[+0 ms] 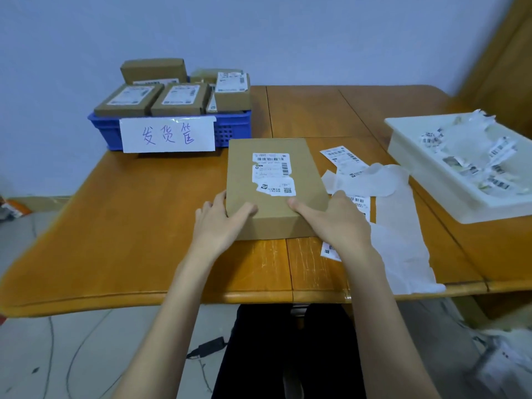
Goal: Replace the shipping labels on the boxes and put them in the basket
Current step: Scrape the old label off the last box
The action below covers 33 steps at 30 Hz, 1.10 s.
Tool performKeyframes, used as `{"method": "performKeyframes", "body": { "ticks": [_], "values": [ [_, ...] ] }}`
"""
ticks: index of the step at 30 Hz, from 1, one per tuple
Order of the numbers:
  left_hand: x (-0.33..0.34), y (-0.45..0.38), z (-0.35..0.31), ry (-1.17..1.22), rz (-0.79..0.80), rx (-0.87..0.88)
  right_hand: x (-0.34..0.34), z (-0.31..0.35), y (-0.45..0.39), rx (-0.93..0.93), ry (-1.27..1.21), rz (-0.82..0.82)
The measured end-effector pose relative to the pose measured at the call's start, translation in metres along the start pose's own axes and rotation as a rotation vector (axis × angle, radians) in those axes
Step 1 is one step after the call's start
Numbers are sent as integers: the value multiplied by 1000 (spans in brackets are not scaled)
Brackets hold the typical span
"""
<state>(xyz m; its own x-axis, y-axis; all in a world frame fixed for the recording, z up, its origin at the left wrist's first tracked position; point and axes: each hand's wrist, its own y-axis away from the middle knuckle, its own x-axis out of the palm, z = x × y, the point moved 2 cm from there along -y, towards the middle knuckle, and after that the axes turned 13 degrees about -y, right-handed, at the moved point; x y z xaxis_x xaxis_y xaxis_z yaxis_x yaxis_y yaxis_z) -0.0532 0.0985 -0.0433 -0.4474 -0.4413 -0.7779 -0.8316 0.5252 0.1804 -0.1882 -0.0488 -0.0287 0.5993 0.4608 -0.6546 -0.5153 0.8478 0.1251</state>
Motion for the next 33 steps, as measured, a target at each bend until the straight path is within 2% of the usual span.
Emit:
{"method": "performKeyframes", "body": {
  "ticks": [4, 6, 11, 13, 19, 23, 33],
  "values": [
    [-11, -8, 1, -57, 102, -22, -8, 4, -1, 45, 46, 89],
    [-19, -11, 2, 16, 109, -30, -13, 7, -2, 44, 35, 139],
    [-30, -34, -2, 328, -206, 27, -23, 30, -14, -206, -94, 7],
    [-28, -48, -5, 376, -264, 45, -16, 43, -29, -305, -158, -12],
    [-11, -82, -11, 334, -181, 163, 31, 75, -76, -484, -80, 85],
    [-10, -99, -8, 412, -144, 140, 53, 91, -95, -500, 12, 150],
    [5, -112, 6, 583, -239, 174, 70, 90, -110, -572, -77, -5]
  ]
}}
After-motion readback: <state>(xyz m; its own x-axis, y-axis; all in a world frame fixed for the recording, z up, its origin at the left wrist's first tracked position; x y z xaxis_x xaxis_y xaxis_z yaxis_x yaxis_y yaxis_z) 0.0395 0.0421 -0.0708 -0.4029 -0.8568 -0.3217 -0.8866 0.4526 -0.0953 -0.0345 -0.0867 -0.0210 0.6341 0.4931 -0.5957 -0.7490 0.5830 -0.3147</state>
